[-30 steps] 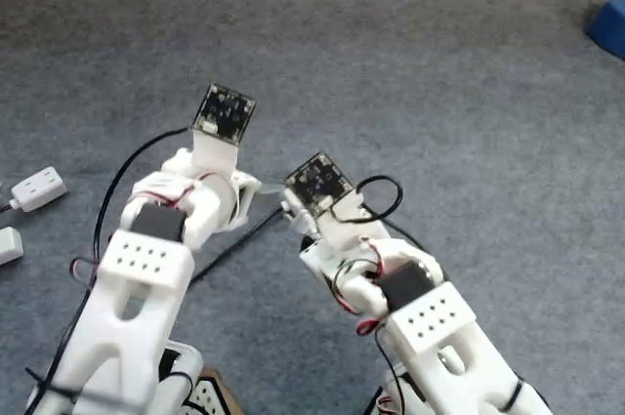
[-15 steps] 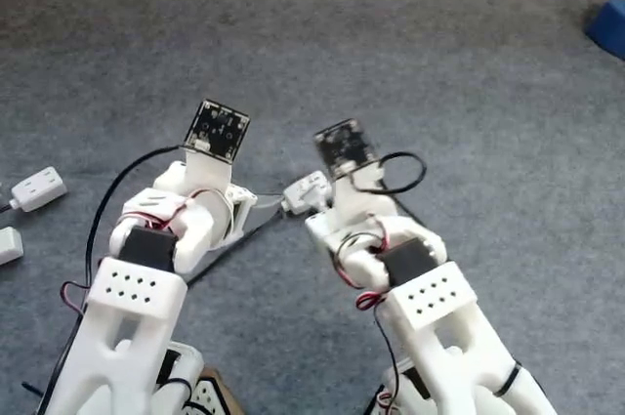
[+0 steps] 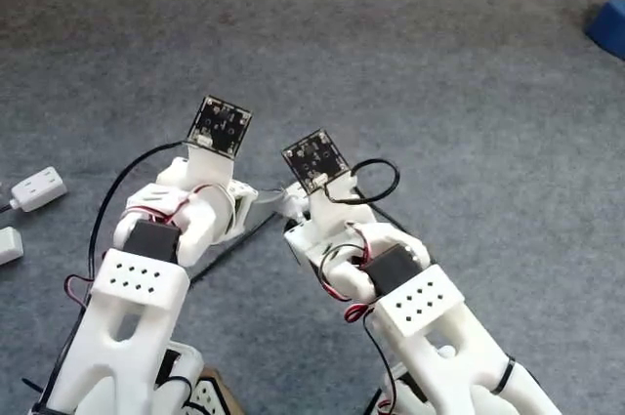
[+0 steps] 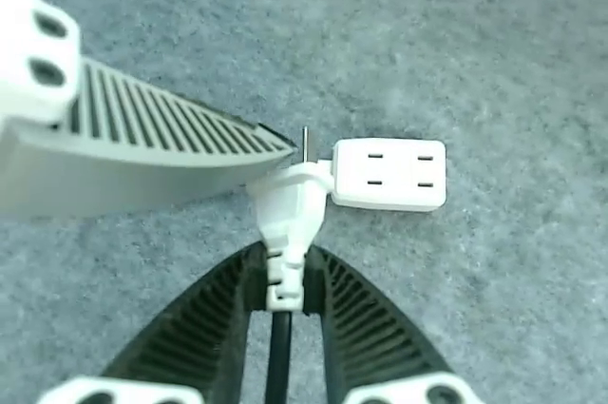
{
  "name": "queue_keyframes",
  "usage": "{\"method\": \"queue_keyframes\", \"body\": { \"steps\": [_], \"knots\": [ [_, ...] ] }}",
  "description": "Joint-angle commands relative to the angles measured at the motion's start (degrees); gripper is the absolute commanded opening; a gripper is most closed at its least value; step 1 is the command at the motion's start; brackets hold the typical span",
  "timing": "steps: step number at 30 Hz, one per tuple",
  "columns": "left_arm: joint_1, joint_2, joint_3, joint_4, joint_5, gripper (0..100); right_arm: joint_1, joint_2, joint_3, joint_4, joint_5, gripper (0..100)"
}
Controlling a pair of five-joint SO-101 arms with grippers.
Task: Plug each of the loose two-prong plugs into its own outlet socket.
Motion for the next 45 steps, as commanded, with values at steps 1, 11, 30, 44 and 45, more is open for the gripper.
{"method": "queue_keyframes", "body": {
  "steps": [1, 11, 30, 44, 45],
  "knots": [
    [3.47, 0.13, 0.40, -1.05, 0.26, 35, -0.66, -0.40, -4.70, 0.57, -0.44, 0.8],
    [4.62, 0.13, 1.36, -0.97, 0.26, 35, 2.07, -0.04, -13.41, 7.43, -0.18, 0.8],
    [-5.49, -0.04, 1.45, -4.13, 0.62, 35, 6.99, 18.77, -26.68, 14.46, 9.14, 0.8],
    [-8.84, 0.04, 6.73, -11.52, 0.62, 35, 6.55, 57.10, -81.10, 52.53, 16.79, 0.8],
    [-8.84, 0.04, 6.73, -11.52, 0.62, 35, 6.55, 59.21, -85.67, 55.52, 16.97, 0.8]
  ]
}}
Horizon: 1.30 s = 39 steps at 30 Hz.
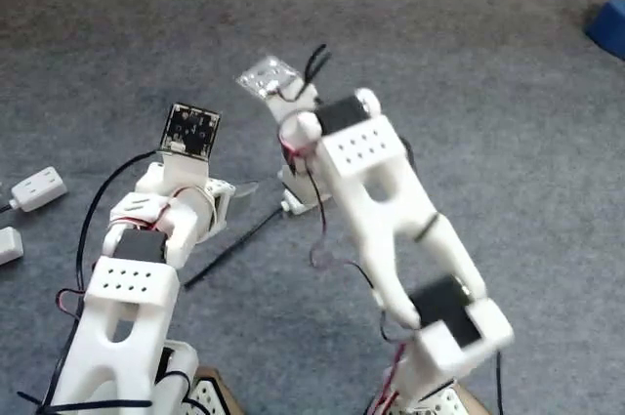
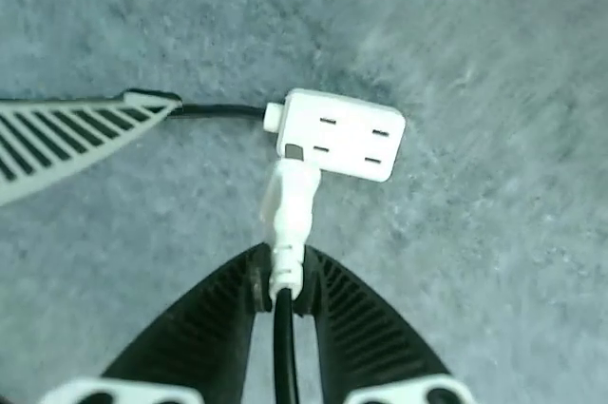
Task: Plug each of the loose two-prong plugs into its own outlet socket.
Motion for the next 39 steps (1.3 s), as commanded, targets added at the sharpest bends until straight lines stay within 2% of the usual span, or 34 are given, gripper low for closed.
{"method": "queue_keyframes", "body": {
  "steps": [1, 7, 13, 20, 35, 39],
  "knots": [
    [-0.66, 0.04, -0.31, -1.23, 0.53, 35, 0.48, 5.14, -18.59, 10.07, 1.93, 0.8],
    [-0.84, 0.04, -0.22, -1.32, 0.62, 35, 3.56, 9.89, -22.20, 9.80, 3.96, 0.7],
    [-8.66, -0.40, -0.66, -1.32, 6.77, 35, 6.11, 14.81, -22.73, 9.80, 5.89, 0.7],
    [-8.48, 0.04, -0.31, -1.93, 6.77, 35, 6.37, 16.40, -22.37, 9.80, 9.23, 0.7],
    [-7.60, 0.04, 0.66, -3.60, 6.77, 35, 8.84, 16.75, -21.49, 9.89, 10.11, 0.7],
    [-7.60, 0.04, 0.66, -3.60, 6.77, 35, 7.60, 16.75, -18.24, 9.80, 10.11, 0.7]
  ]
}}
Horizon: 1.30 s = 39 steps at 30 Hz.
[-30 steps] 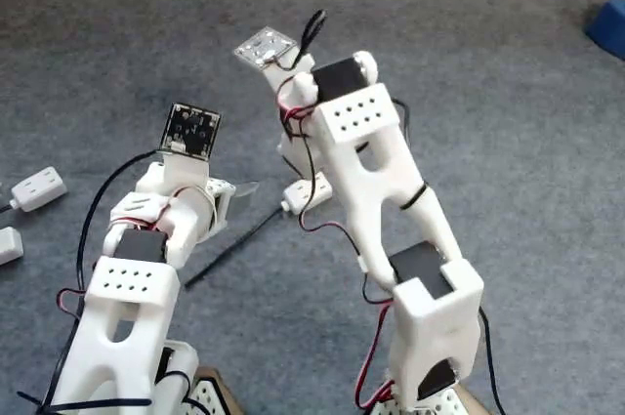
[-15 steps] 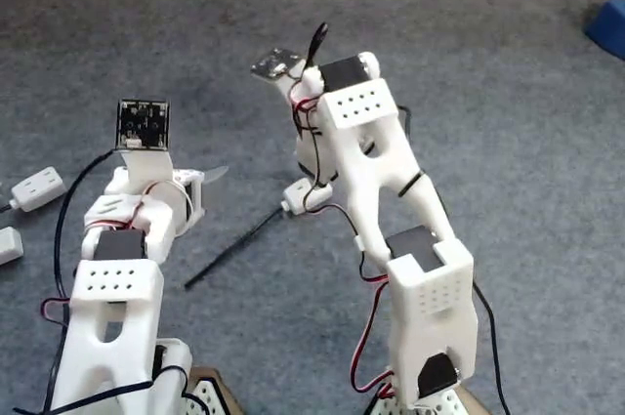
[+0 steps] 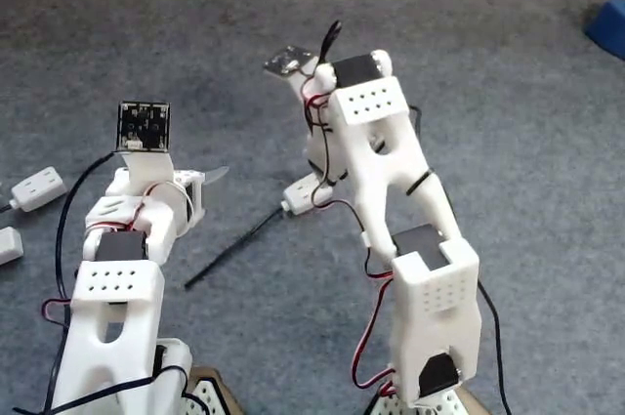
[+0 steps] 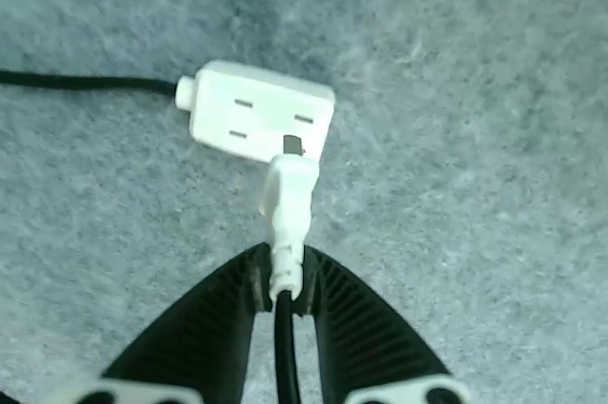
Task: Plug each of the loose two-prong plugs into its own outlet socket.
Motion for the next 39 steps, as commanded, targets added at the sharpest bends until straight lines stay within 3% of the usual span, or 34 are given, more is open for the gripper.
{"method": "queue_keyframes", "body": {
  "steps": [1, 20, 30, 39],
  "knots": [
    [0.40, 0.04, -0.31, -1.05, 0.53, 35, -0.40, -0.92, 0.66, 1.19, 0.70, 0.7],
    [0.40, 0.04, -0.22, -0.97, 0.53, 35, -1.63, 5.23, 0.31, -0.57, 0.35, 0.7],
    [0.40, 0.04, -0.22, -0.97, 0.53, 35, 0.48, 5.58, -8.57, 1.19, 0.35, 0.7],
    [0.48, 0.04, 0.22, -1.14, 0.53, 35, 0.48, 5.49, -15.60, 1.10, -4.48, 0.7]
  ]
}}
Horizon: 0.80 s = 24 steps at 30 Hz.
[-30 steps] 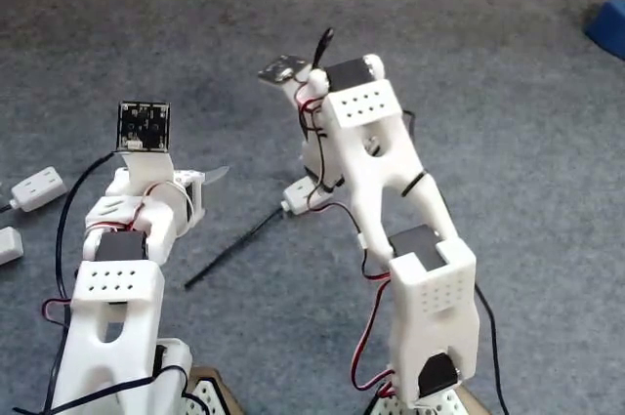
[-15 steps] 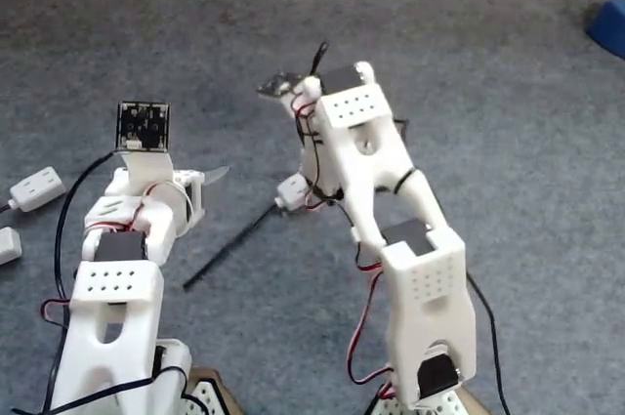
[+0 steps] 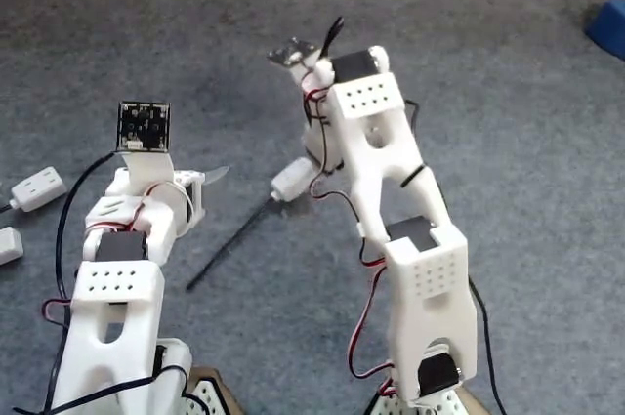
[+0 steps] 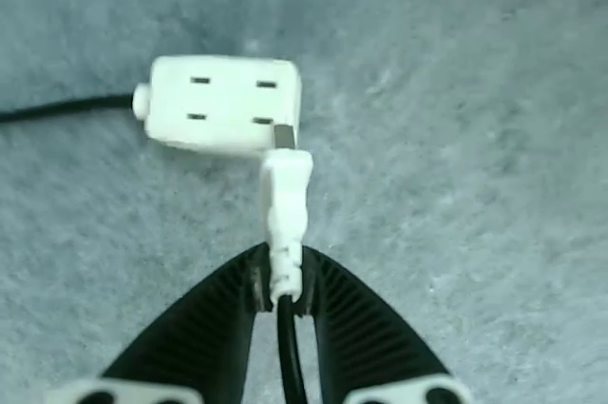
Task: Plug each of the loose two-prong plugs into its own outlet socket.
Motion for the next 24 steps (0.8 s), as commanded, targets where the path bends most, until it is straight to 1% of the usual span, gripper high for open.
{"method": "queue_keyframes", "body": {
  "steps": [1, 8, 10, 16, 24],
  "knots": [
    [0.48, 0.04, -0.22, -1.14, 0.53, 35, -0.66, -1.63, -4.97, 1.01, -0.70, 0.7],
    [0.48, 0.04, -0.13, -1.23, 0.53, 35, -1.36, -1.63, -3.74, 1.01, -0.62, 0.7],
    [0.48, 0.04, -0.13, -1.23, 0.53, 35, -1.89, -1.19, -3.47, 1.10, 0.70, 0.7],
    [0.48, 0.04, -0.13, -1.23, 0.53, 35, -2.51, -1.63, 5.05, 1.10, 2.90, 0.7],
    [0.48, 0.04, -0.13, -1.23, 0.53, 35, -2.51, -1.80, 4.97, 1.19, 2.64, 0.7]
  ]
}}
